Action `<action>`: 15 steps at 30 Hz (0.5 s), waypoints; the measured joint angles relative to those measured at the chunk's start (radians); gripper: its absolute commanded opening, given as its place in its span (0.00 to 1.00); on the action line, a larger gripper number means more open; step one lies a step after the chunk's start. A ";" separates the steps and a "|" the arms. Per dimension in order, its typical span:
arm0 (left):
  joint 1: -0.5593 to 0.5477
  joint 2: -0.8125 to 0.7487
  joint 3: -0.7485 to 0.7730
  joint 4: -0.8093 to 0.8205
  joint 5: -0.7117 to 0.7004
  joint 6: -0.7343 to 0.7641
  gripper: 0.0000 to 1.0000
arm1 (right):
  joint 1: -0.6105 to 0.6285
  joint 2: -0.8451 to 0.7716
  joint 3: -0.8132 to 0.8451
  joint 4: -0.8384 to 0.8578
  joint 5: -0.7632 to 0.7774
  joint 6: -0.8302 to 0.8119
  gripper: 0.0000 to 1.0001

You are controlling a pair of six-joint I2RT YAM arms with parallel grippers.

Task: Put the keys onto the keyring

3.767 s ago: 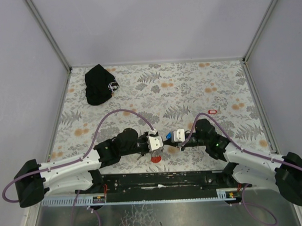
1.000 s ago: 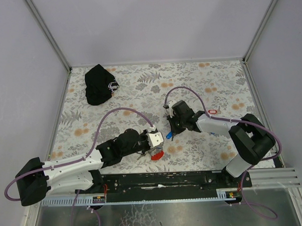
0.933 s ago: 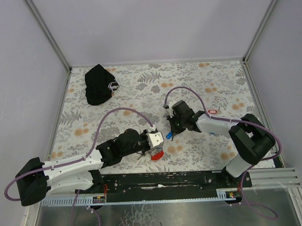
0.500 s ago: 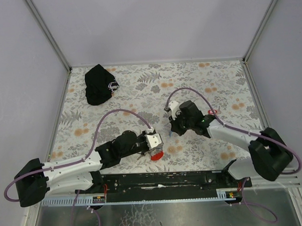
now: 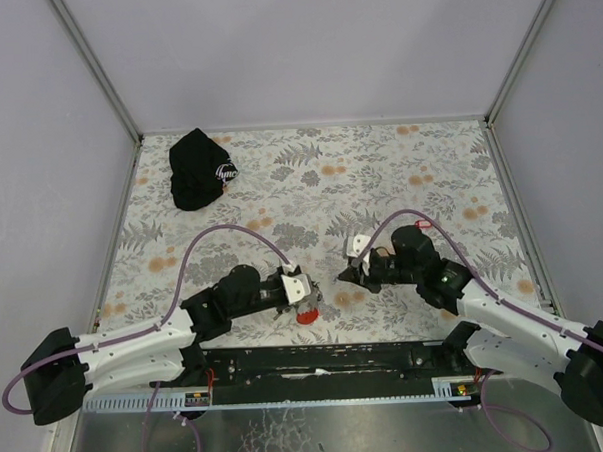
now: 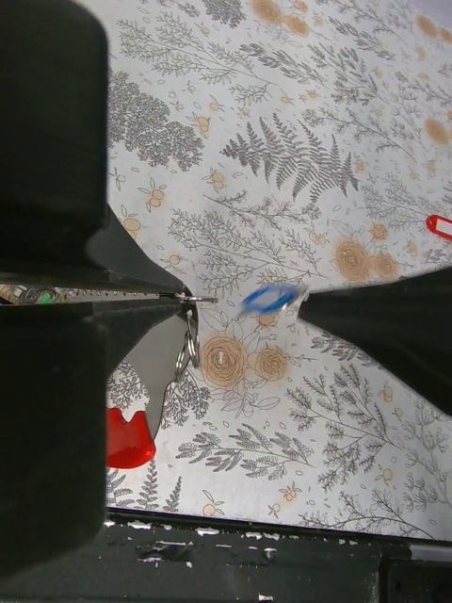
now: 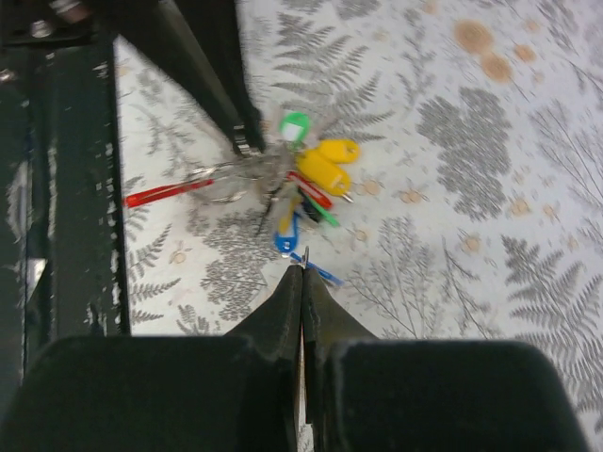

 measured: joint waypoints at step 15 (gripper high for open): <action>0.015 -0.023 -0.007 0.002 0.102 0.001 0.00 | 0.083 -0.007 -0.062 0.096 -0.079 -0.218 0.00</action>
